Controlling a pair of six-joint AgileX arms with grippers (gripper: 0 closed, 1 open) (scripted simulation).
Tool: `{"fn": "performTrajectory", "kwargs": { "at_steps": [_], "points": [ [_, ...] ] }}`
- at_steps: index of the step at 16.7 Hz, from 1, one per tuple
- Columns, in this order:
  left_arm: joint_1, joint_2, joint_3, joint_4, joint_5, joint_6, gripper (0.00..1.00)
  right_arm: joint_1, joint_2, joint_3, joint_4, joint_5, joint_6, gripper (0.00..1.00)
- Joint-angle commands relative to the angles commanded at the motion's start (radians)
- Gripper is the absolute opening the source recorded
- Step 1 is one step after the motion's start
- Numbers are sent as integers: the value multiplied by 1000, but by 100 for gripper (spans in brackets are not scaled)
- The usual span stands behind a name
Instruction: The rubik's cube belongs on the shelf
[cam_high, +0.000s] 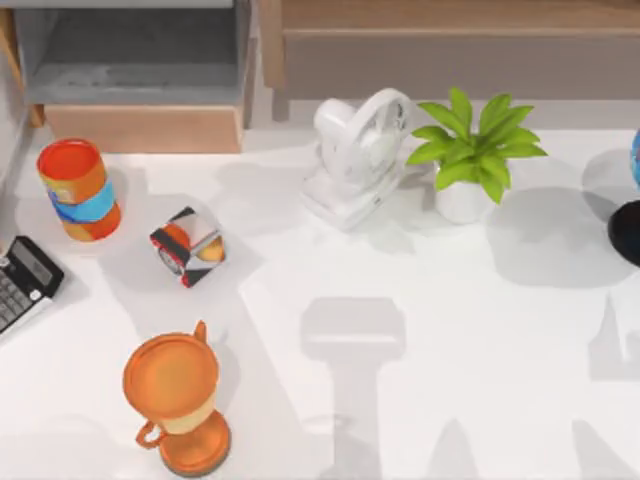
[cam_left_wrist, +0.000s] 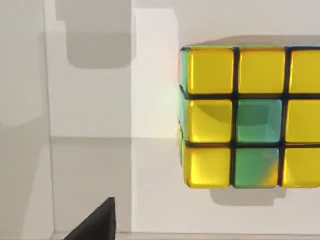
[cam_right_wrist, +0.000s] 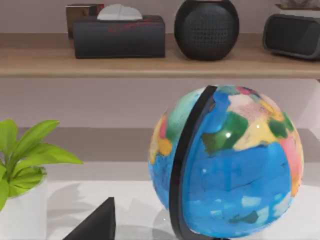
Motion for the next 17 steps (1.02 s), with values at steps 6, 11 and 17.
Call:
{"fn": "performTrajectory", "kwargs": {
  "at_steps": [6,11,17],
  "points": [
    [132,-82,22,-113,25,132,100,0,0,0,0,0,0,100],
    [58,-62,3,-67,10,58,100,0,0,0,0,0,0,100],
    [-31,101,-61,161,-5,-30,100,0,0,0,0,0,0,100]
  ]
}}
